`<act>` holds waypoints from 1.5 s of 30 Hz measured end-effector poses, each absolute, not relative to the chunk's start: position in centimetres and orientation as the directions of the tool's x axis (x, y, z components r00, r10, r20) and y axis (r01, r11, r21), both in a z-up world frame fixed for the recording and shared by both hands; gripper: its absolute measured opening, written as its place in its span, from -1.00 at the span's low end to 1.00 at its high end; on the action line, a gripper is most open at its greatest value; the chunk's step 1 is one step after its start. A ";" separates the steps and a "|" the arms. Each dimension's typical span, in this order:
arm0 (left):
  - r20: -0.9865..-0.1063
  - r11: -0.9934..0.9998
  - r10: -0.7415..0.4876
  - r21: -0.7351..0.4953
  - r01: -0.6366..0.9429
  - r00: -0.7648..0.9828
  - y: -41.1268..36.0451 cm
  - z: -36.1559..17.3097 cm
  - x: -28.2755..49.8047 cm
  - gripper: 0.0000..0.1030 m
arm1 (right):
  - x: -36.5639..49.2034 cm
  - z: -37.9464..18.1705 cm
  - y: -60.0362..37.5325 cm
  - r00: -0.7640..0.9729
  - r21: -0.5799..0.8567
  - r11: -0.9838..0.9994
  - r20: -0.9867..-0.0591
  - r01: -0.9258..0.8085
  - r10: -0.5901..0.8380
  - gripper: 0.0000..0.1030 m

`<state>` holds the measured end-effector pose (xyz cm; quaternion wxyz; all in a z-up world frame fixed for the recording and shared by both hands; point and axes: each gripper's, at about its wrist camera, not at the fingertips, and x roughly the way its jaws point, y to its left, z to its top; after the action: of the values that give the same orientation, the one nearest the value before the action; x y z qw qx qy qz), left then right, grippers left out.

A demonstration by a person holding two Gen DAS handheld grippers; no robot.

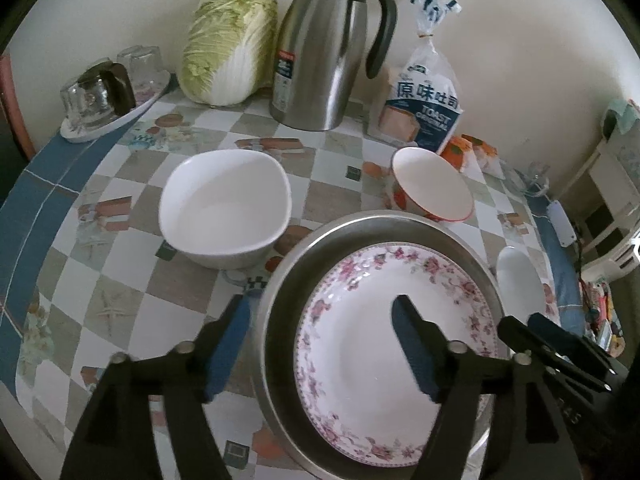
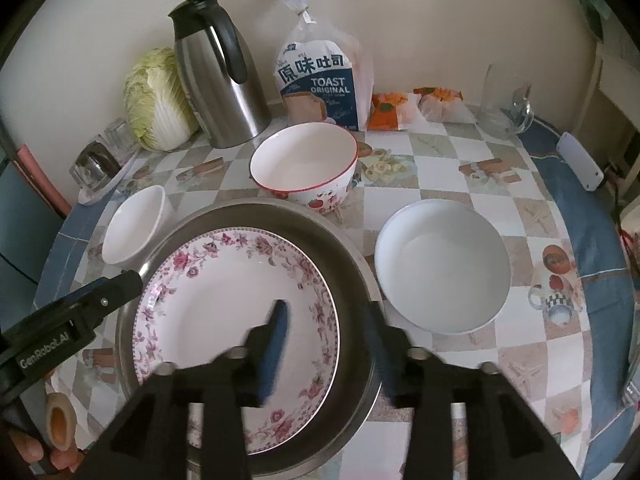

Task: Organize plates and bowls
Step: 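Open the right gripper and withdraw it from the plate, then move the right gripper to the red-rimmed white bowl rim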

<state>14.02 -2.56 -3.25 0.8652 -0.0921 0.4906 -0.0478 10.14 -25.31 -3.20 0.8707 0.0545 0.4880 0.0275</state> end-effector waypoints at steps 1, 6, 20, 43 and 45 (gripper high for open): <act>-0.842 0.980 -0.163 -0.199 -0.015 0.515 -2.5 -3.3 14.0 0.51 | 10.1 -3.1 -25.3 0.524 0.119 0.993 -0.845 0.000 0.102 0.11; -0.850 0.985 -0.121 -0.168 -0.046 0.513 -2.1 -3.5 14.1 0.76 | 10.0 -3.0 -25.1 0.540 0.111 0.994 -0.836 -0.011 0.099 0.37; -0.855 0.991 -0.067 -0.119 -0.068 0.515 -2.3 -4.0 13.9 0.79 | 9.9 -3.1 -25.5 0.555 0.124 0.992 -0.825 -0.003 0.105 0.86; -0.834 0.988 -0.101 -0.150 -0.047 0.542 -2.4 -3.2 14.3 0.80 | 9.7 -2.2 -27.6 0.593 0.183 0.981 -0.797 0.055 0.115 1.00; -0.830 0.987 -0.102 -0.153 -0.047 0.548 -2.3 -2.9 14.6 0.80 | 9.6 -1.9 -28.0 0.604 0.201 0.977 -0.788 0.068 0.119 1.00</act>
<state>14.57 -2.28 -2.92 0.8763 -0.0786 0.4750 -0.0159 9.63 -28.05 -1.85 0.8894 0.1057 0.4445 0.0143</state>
